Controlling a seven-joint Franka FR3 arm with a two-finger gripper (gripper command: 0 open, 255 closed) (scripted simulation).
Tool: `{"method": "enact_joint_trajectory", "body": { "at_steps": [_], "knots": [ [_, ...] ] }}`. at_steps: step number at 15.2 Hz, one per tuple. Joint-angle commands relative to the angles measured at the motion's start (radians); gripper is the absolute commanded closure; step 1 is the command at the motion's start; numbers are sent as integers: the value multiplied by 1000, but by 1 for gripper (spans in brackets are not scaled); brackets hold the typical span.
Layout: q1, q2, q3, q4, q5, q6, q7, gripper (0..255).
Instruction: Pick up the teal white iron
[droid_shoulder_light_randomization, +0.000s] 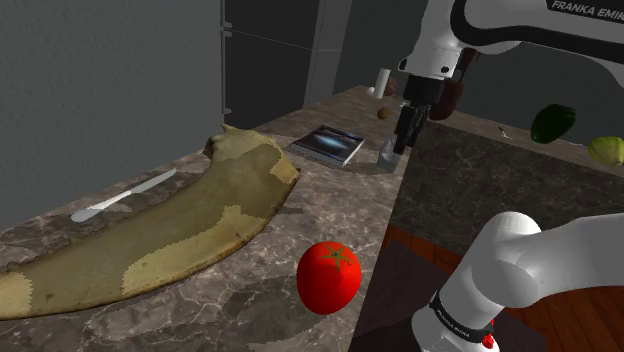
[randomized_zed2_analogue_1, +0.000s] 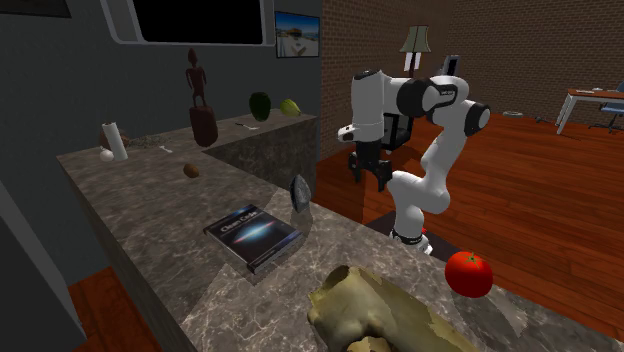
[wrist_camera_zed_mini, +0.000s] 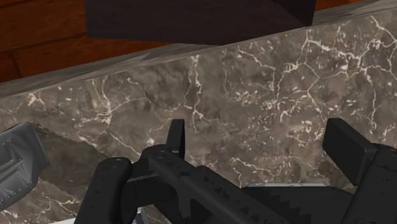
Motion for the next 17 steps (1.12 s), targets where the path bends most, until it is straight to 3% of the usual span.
{"method": "enact_joint_trajectory", "body": {
  "at_steps": [1,9,17],
  "knots": [
    [0,0,0,0,0,0,0,0],
    [-62,279,-142,223,-81,-61,-93,0],
    [-120,590,-275,511,-114,-152,-203,0]
  ]
}}
